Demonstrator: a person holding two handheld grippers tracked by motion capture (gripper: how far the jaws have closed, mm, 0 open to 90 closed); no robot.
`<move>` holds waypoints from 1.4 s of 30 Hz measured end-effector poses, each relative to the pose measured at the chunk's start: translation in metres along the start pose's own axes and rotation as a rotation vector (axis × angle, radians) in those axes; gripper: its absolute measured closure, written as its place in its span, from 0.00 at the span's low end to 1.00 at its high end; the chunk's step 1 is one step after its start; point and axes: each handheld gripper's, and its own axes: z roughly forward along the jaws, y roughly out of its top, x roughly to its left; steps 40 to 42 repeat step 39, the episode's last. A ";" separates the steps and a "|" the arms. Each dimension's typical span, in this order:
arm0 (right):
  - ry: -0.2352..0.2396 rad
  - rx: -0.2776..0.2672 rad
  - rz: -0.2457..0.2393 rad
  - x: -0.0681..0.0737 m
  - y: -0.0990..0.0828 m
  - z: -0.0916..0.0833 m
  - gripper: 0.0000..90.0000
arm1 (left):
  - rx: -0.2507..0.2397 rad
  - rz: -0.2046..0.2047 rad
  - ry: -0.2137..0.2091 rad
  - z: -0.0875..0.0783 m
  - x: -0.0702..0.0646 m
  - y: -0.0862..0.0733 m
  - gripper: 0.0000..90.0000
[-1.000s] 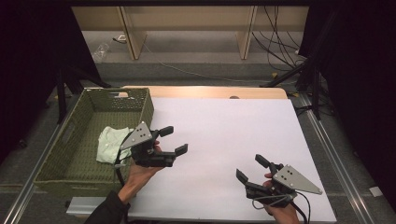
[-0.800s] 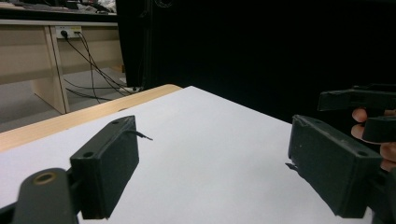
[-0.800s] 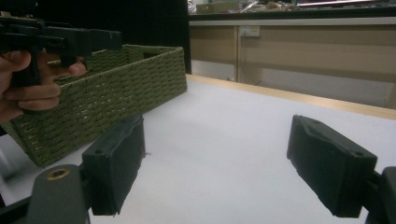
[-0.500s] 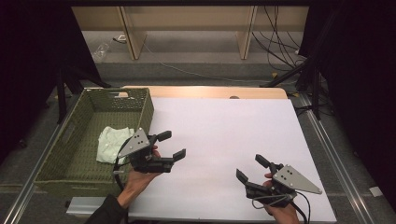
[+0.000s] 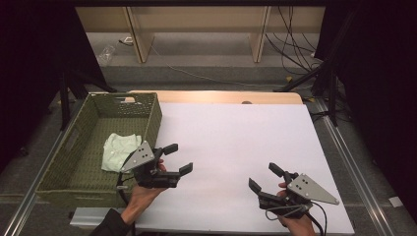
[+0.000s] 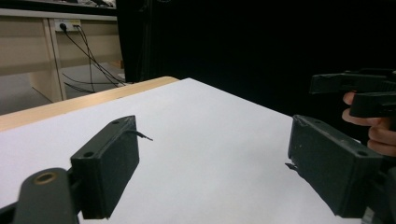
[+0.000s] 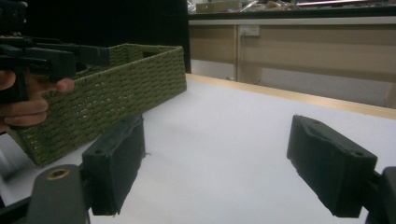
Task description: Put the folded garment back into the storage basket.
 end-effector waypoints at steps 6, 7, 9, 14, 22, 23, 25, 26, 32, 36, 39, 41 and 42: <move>0.000 0.000 0.002 0.000 0.000 0.000 0.22 | -0.007 0.032 0.025 -0.003 -0.002 -0.005 0.17; 0.000 -0.001 0.001 0.000 0.000 0.000 0.22 | -0.003 0.041 0.032 -0.003 -0.002 -0.007 0.17; 0.002 0.000 0.002 0.000 0.000 0.000 0.22 | -0.002 0.044 0.033 -0.004 -0.003 -0.008 0.17; 0.001 0.001 0.002 0.001 0.000 0.000 0.23 | -0.008 0.039 0.046 -0.006 -0.004 -0.010 0.17; 0.001 0.002 0.002 0.000 0.000 0.000 0.23 | -0.026 0.020 0.041 -0.008 -0.003 -0.011 0.17; 0.002 0.001 0.002 0.001 0.000 0.000 0.23 | -0.027 0.020 0.041 -0.008 -0.003 -0.011 0.17; 0.003 0.000 0.001 0.001 0.000 0.000 0.23 | -0.026 0.021 0.041 -0.008 -0.003 -0.011 0.17; 0.002 -0.001 0.002 0.000 0.000 0.000 0.23 | -0.027 0.021 0.039 -0.008 -0.003 -0.011 0.17; 0.002 -0.001 0.002 0.000 0.000 0.000 0.23 | -0.028 0.022 0.036 -0.008 -0.003 -0.011 0.17; 0.003 -0.001 0.001 0.000 0.000 0.000 0.23 | -0.027 0.021 0.035 -0.008 -0.003 -0.011 0.17; 0.003 0.000 0.000 0.000 0.000 0.000 0.23 | -0.024 0.024 0.035 -0.007 -0.004 -0.011 0.17; 0.003 0.000 0.000 0.000 0.000 0.000 0.23 | -0.024 0.024 0.035 -0.007 -0.004 -0.011 0.17; 0.003 0.000 0.000 0.000 0.000 0.000 0.23 | -0.024 0.024 0.035 -0.007 -0.004 -0.011 0.17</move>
